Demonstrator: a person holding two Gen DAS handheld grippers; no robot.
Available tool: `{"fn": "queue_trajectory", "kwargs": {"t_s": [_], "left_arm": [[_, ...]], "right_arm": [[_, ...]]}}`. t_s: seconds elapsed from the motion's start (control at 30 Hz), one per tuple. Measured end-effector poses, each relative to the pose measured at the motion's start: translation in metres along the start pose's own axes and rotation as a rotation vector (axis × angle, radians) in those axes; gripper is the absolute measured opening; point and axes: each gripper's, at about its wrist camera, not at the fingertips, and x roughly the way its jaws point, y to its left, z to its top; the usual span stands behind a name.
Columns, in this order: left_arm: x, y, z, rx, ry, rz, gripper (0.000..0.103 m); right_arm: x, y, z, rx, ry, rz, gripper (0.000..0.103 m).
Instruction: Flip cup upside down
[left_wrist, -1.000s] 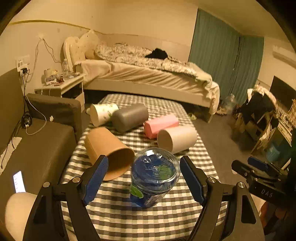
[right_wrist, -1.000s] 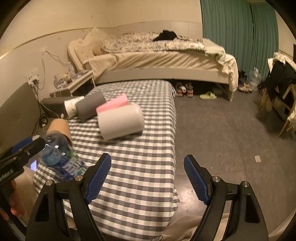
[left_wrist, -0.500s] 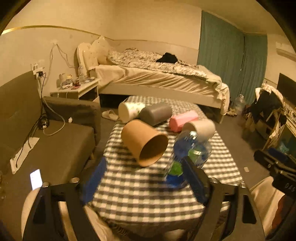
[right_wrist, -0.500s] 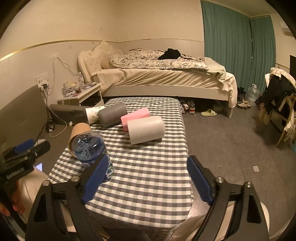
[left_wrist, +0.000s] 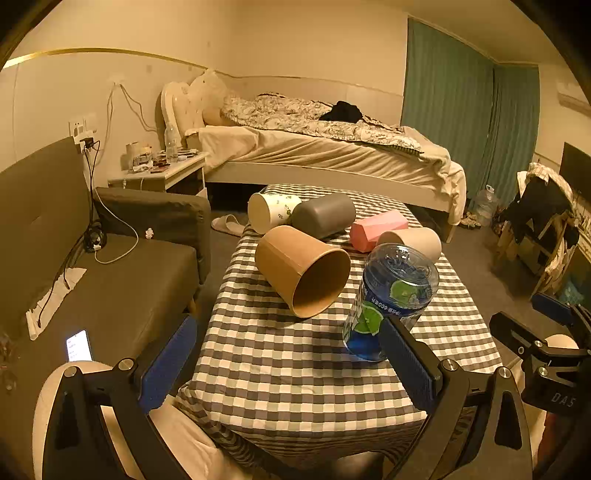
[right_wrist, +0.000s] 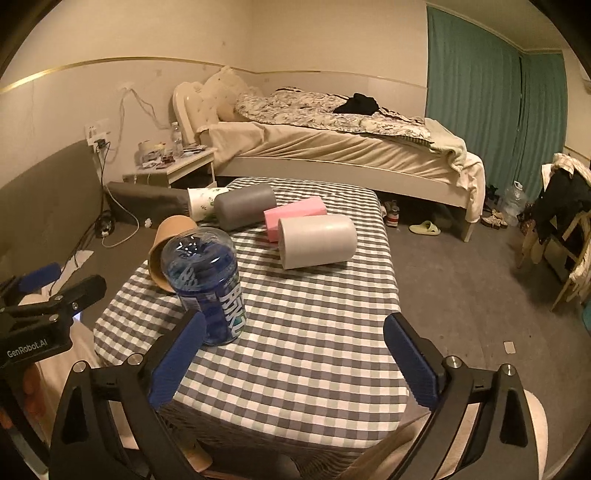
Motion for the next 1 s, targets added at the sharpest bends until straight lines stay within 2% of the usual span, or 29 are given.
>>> {"fn": "queue_trajectory", "kwargs": {"t_s": [1.0], "left_arm": [[0.0015,0.0031,-0.0004,-0.015,-0.001,0.008,0.102]], "right_arm": [[0.0055,0.0022,-0.0016,-0.015,0.023,-0.006,0.101]]}}
